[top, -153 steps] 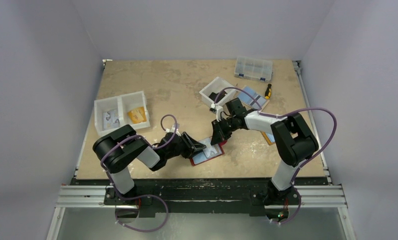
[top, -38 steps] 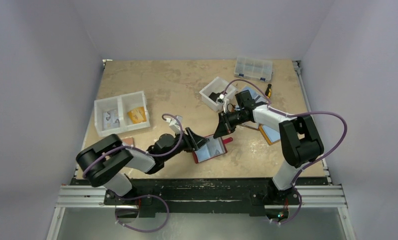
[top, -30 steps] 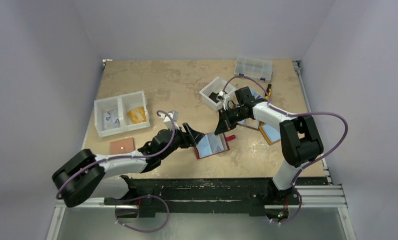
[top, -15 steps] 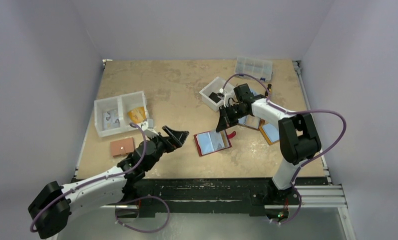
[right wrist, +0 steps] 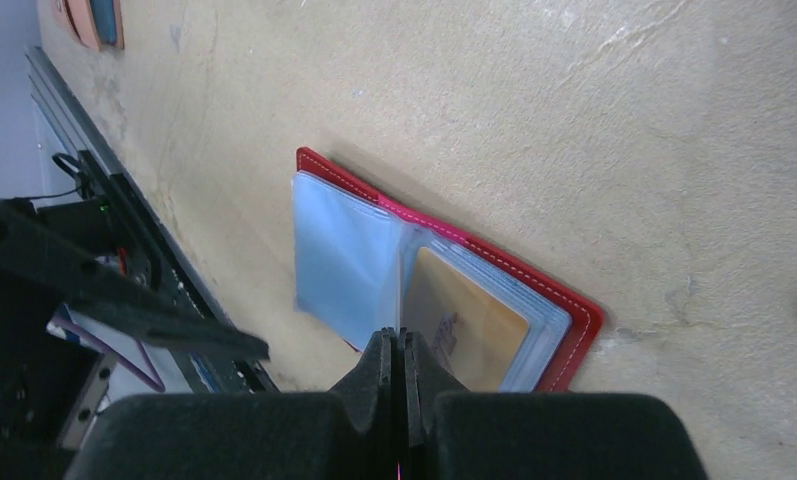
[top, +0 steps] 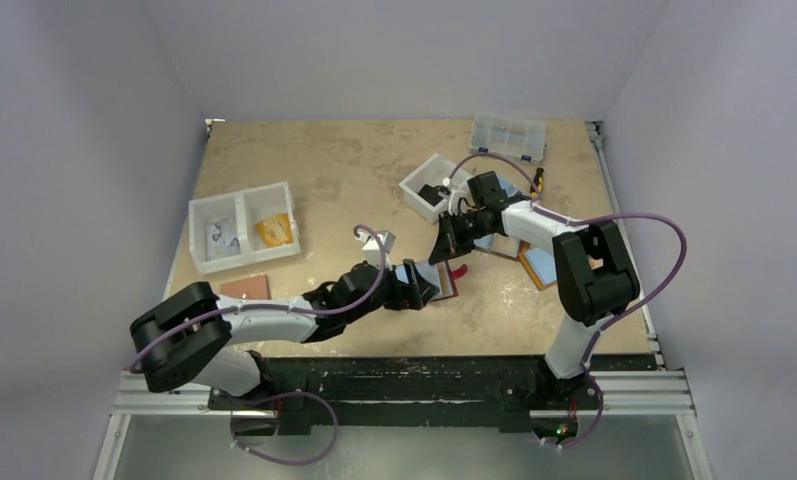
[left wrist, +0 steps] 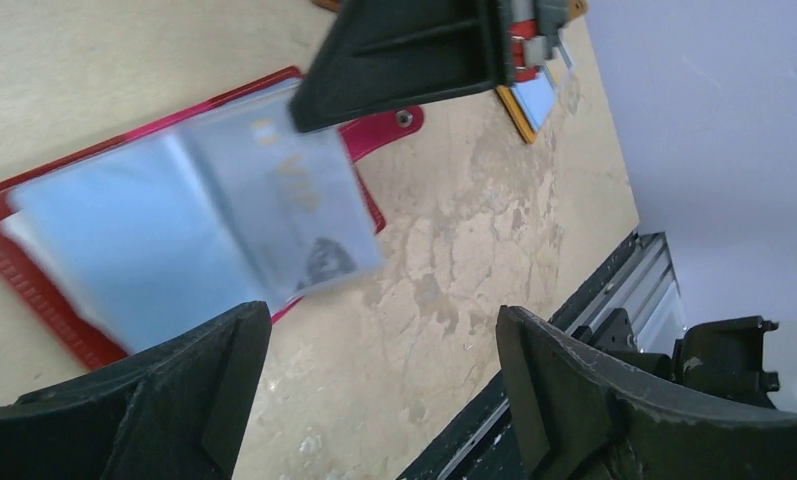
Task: Take the credit cards out of the card holder
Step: Remove the credit card from the card holder.
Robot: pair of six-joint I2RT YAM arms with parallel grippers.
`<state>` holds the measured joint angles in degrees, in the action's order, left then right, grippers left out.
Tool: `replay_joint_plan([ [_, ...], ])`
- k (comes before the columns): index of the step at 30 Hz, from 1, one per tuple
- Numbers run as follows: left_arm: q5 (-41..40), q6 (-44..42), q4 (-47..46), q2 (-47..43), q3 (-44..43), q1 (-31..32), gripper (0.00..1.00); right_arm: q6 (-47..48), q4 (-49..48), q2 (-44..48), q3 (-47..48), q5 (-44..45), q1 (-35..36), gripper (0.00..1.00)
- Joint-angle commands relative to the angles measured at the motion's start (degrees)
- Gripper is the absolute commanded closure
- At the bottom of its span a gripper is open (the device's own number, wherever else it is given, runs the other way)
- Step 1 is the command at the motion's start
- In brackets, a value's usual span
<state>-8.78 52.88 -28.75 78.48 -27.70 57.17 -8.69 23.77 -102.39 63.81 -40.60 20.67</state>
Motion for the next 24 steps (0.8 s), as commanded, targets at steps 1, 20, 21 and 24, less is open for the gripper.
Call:
replay_joint_plan([
  [1,-4.3,-6.5,-1.3,3.9,-5.3,3.2,0.11,-4.4,-5.2,1.7,-2.2,-2.2,0.1,0.98],
  [20,-15.1,-6.7,22.1,19.2,-23.8,4.8,0.12,-6.5,-7.4,1.0,-3.2,-4.5,0.1,0.93],
  [21,-15.6,-6.3,23.3,19.9,-24.7,4.8,0.12,-6.6,-7.4,1.1,-3.2,-4.6,0.1,0.92],
  [24,-17.0,-5.3,28.1,22.2,-27.9,4.8,0.18,-6.9,-7.8,1.3,-3.5,-4.7,0.2,0.91],
])
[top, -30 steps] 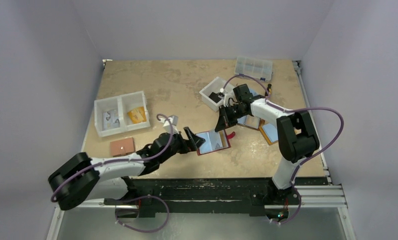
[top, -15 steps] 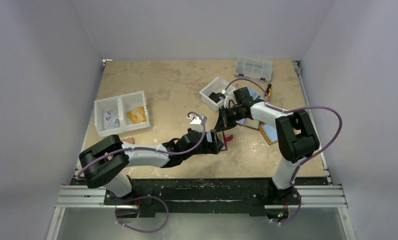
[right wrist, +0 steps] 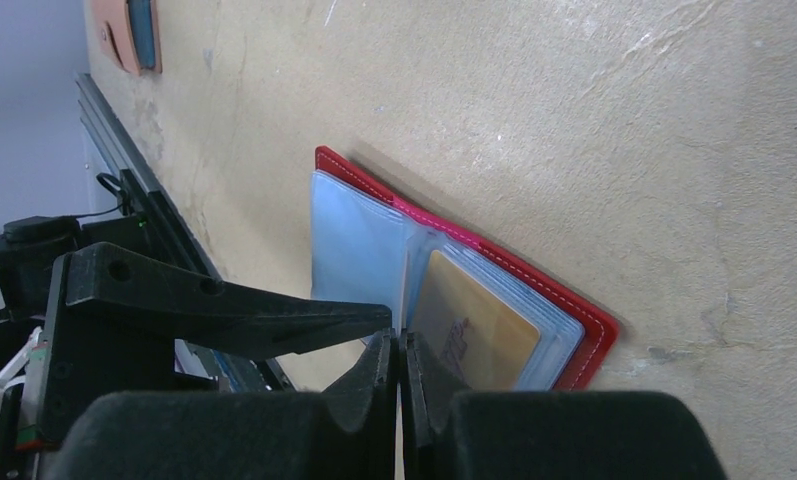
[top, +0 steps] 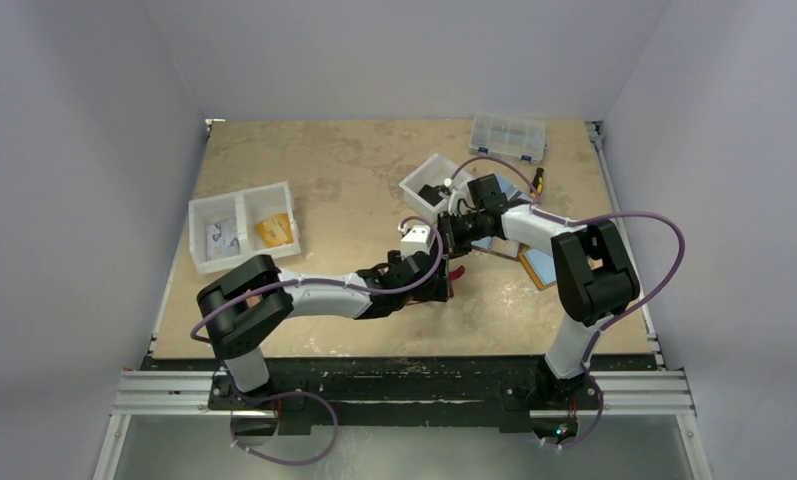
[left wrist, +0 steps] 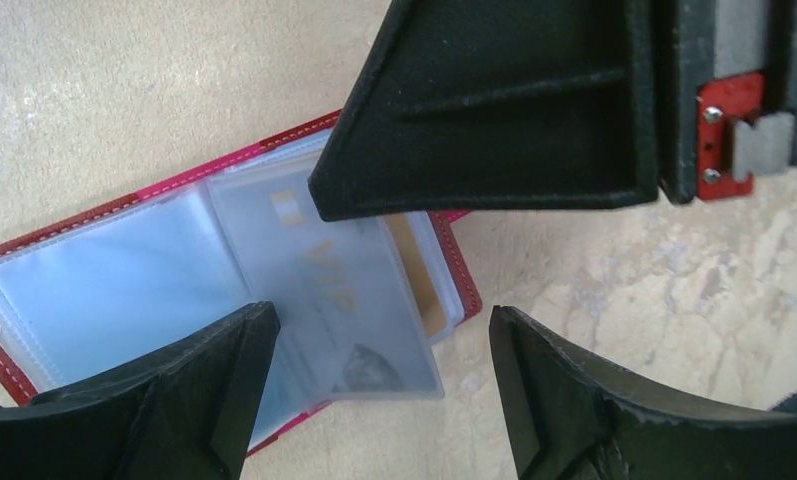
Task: Take the credit cards out of the card holder
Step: Remove the credit card from the card holder.
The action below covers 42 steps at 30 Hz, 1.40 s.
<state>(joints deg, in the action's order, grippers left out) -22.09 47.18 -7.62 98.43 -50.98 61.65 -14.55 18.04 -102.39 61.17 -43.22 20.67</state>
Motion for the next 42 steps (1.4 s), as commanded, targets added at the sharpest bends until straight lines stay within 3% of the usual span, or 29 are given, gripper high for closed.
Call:
replay_joint_plan([
  [1,-4.0,0.8,9.8,3.0,-5.6,0.3,0.20,-1.1,-2.2,1.3,-0.9,-2.2,0.2,0.91],
  [13,-3.9,1.1,15.1,5.3,-8.9,0.1,0.59,-1.7,-3.3,2.0,-1.7,-4.1,0.5,0.85],
  [20,-0.2,3.2,11.4,2.5,-4.3,-2.3,1.00,-1.9,-4.5,2.5,-2.3,-6.6,1.0,0.75],
  [28,9.0,7.9,-3.3,-4.2,8.1,-7.4,1.00,0.9,-5.6,4.8,-2.2,-10.6,1.0,0.51],
  [33,13.8,10.7,-11.2,-7.9,15.2,-10.5,1.00,9.4,-0.8,6.7,-0.9,-11.8,1.0,0.41],
  [36,16.4,11.6,-13.8,-8.5,17.4,-12.0,1.00,21.1,6.9,6.3,2.2,-13.7,1.0,0.39],
  [38,18.5,12.3,-15.1,-8.5,18.3,-13.2,0.93,29.4,13.0,5.5,4.3,-14.9,1.0,0.39],
  [42,21.3,13.6,-16.6,-9.0,19.7,-14.7,0.68,39.4,18.8,4.5,5.7,-16.5,1.0,0.29],
])
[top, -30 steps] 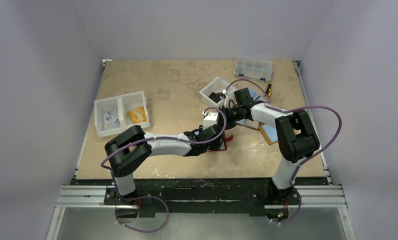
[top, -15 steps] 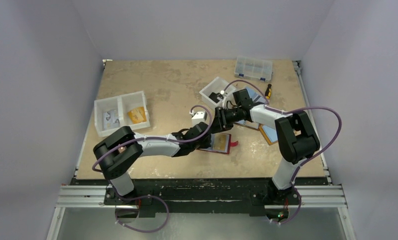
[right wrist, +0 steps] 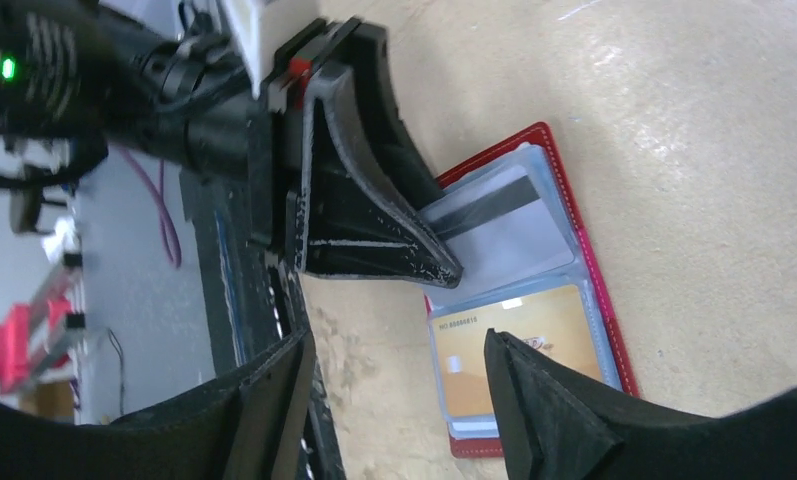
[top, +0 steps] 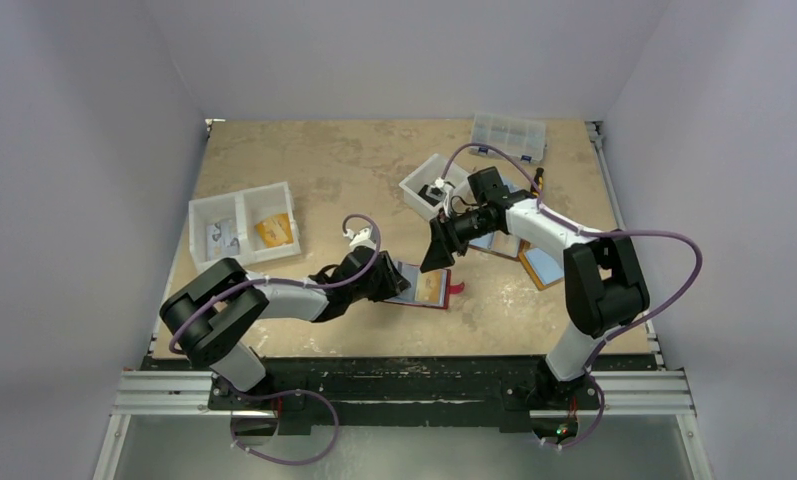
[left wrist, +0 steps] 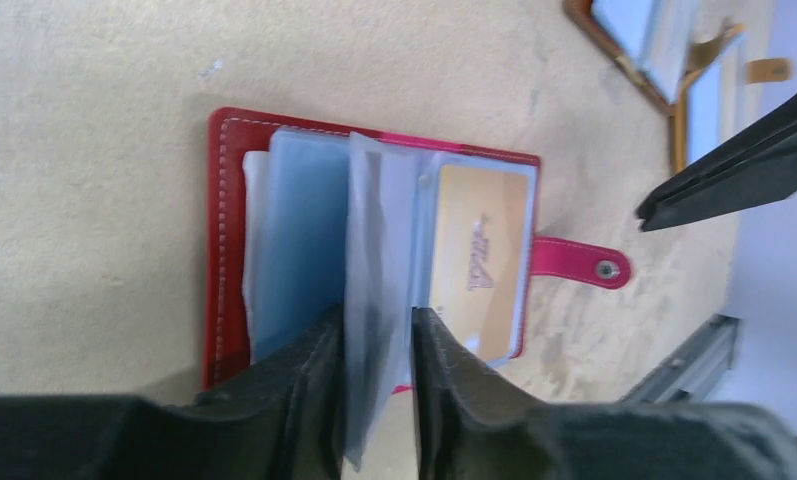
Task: Take the credit cards out of the card holder
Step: Remove the credit card from the card holder.
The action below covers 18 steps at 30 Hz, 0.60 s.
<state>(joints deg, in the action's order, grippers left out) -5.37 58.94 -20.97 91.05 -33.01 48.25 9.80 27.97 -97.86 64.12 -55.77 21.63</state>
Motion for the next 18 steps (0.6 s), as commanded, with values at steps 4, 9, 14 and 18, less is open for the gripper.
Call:
replay_joint_plan([
  [4,6.3,2.0,-5.2,-3.2,3.3,-2.5,0.54,17.1,7.4,1.4,0.2,-2.9,0.0,0.30],
  [9,8.7,2.9,-9.4,-4.9,6.1,-4.4,0.52,16.6,-4.3,9.0,-5.6,0.7,0.1,0.27],
  [14,10.6,3.6,-12.6,-4.6,7.3,-5.6,0.64,17.9,-8.1,7.4,-6.5,-4.3,0.1,0.08],
  [18,11.5,3.6,-13.1,-3.6,7.1,-6.1,0.78,14.6,-1.8,0.6,-2.8,-8.5,0.3,0.15],
])
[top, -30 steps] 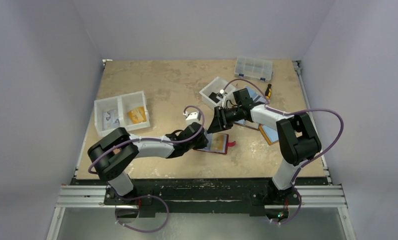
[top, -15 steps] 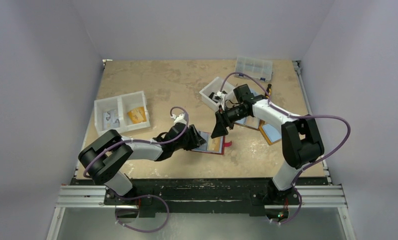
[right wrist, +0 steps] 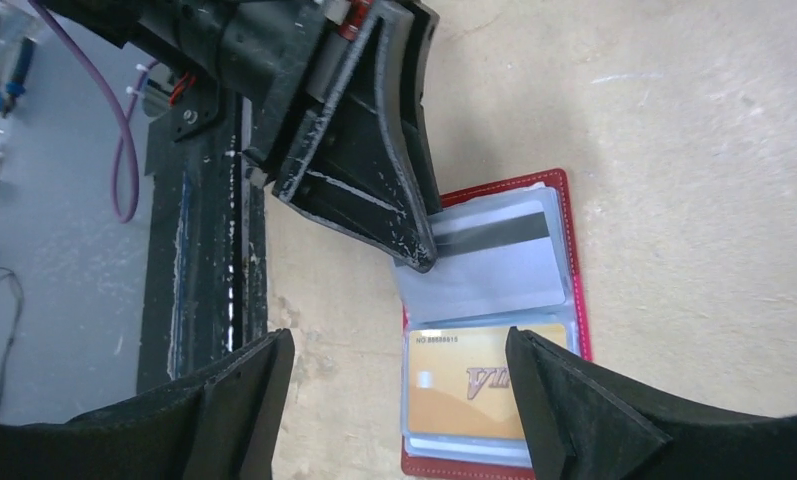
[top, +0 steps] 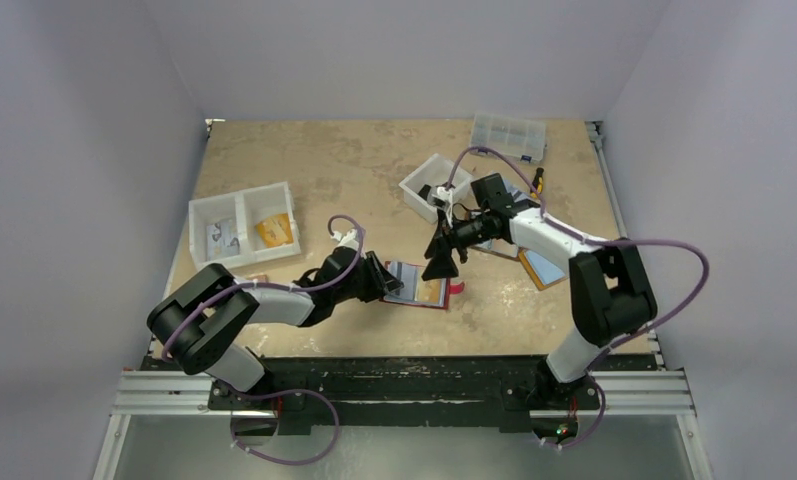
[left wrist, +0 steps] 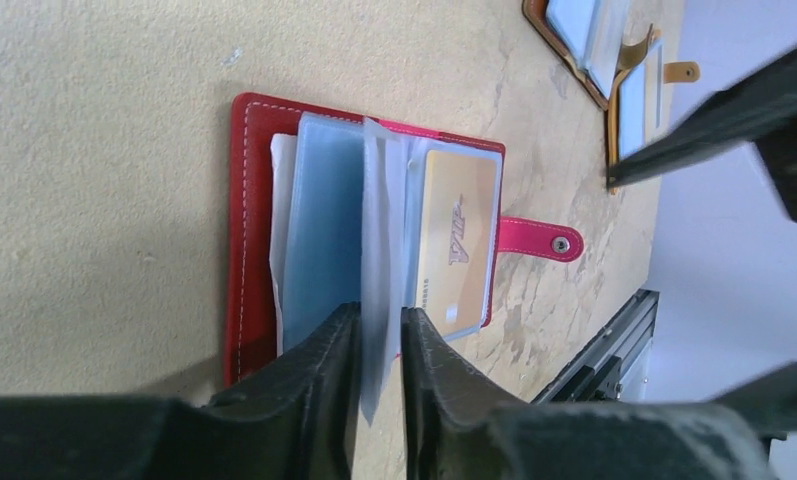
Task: Take the credit cards out of the card holder
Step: Remove the credit card from the card holder.
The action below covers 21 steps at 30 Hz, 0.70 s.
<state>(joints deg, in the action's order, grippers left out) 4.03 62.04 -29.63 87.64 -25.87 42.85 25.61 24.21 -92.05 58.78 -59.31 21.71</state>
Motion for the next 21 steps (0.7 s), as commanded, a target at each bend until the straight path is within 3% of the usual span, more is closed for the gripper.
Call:
replay_joint_plan([
  [1,2.1,0.4,-4.5,0.1,-0.1,-0.7,0.81,-2.3,1.2,-5.3,2.0,-5.0,0.2,0.15],
  [4,2.7,0.3,-5.1,1.0,0.1,-0.8,1.00,-9.5,-5.3,-5.2,-0.6,-5.6,0.2,0.18],
  [13,4.2,-0.1,-17.7,1.2,4.0,-0.9,1.00,-28.4,-22.1,-6.5,-8.0,-10.2,0.1,0.26],
  [21,4.7,0.7,-27.1,0.7,6.7,-0.9,1.00,-34.0,-25.1,-9.1,-7.1,-11.5,0.0,0.31],
])
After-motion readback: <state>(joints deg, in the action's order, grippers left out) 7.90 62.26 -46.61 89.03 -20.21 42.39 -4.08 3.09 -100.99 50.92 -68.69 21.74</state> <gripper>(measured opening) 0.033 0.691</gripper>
